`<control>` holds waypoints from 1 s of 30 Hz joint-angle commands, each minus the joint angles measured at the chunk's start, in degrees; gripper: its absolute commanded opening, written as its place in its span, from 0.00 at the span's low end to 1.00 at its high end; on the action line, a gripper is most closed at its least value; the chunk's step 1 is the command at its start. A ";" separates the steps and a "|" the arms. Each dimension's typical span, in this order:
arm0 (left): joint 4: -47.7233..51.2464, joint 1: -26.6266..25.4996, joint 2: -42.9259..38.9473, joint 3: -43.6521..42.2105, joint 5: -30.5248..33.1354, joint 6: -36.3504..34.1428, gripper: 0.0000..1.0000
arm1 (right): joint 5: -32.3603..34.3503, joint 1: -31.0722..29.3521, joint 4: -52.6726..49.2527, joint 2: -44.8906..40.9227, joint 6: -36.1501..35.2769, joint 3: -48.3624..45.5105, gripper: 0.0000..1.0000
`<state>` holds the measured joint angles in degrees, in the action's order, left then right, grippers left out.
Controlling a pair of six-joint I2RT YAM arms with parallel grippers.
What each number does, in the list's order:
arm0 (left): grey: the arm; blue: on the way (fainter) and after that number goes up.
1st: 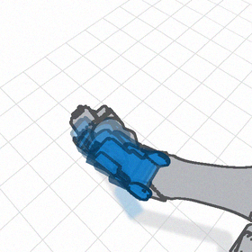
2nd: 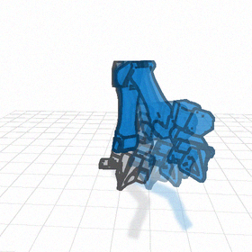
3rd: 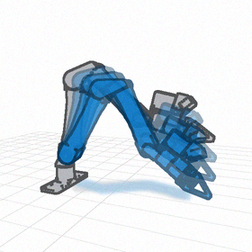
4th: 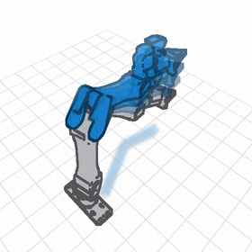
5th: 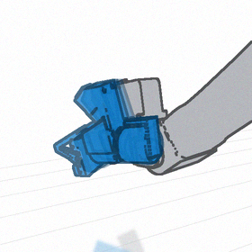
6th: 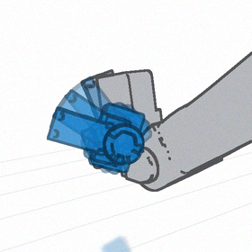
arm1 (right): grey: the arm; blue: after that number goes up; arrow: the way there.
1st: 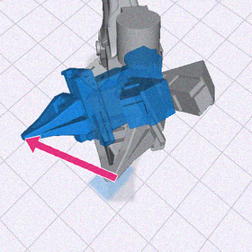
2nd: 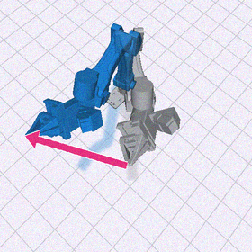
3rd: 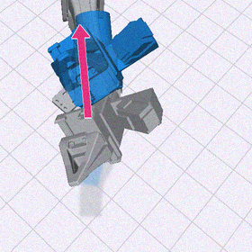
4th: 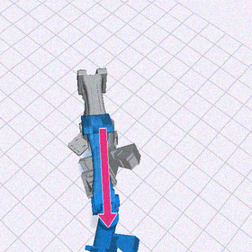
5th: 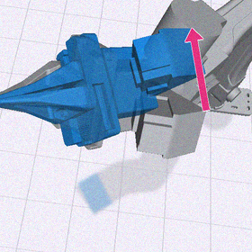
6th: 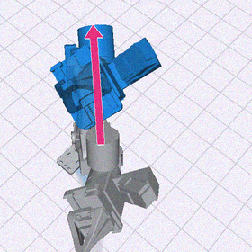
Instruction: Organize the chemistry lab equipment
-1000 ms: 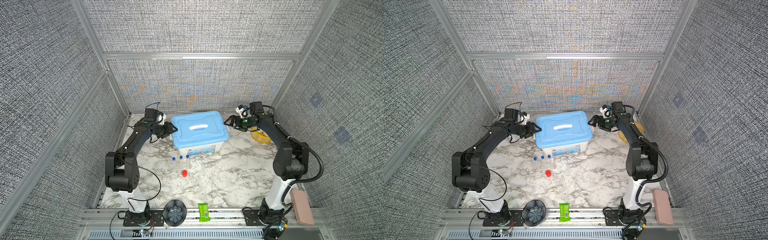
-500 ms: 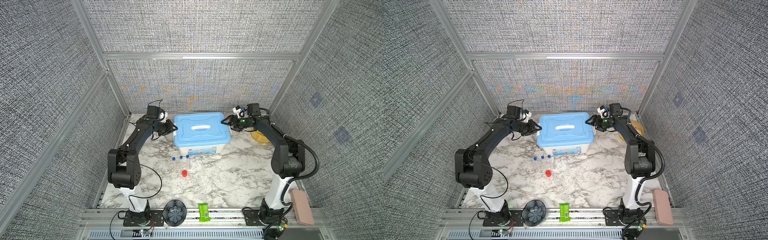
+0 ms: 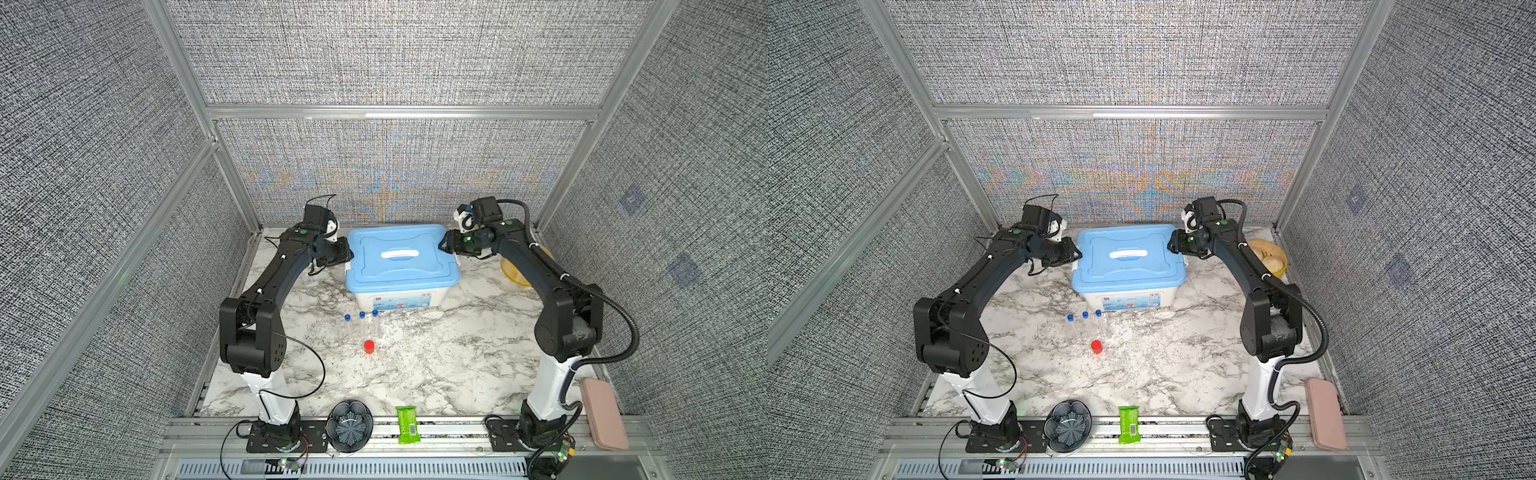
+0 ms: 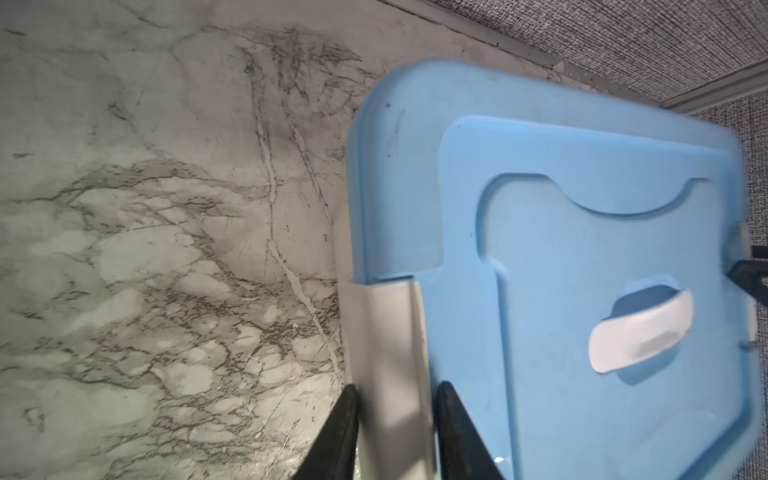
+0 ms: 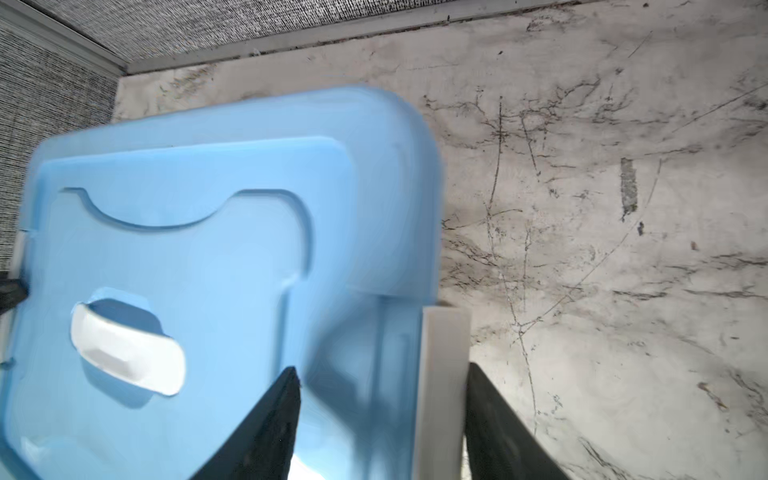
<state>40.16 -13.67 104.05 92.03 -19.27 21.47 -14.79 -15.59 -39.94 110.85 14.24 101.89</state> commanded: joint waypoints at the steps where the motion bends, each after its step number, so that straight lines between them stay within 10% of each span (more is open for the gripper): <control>1: 3.76 -0.65 1.40 0.33 0.11 -0.66 0.33 | -0.55 -1.35 -4.16 0.28 -1.79 0.00 0.59; 30: 1.26 -5.18 2.91 4.55 1.27 3.22 0.51 | 20.85 -11.76 -7.21 1.06 0.38 3.43 0.52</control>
<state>39.00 -17.96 106.63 95.77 -11.40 25.89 15.33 -27.29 -43.00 111.94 14.76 106.26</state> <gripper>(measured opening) 0.501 0.516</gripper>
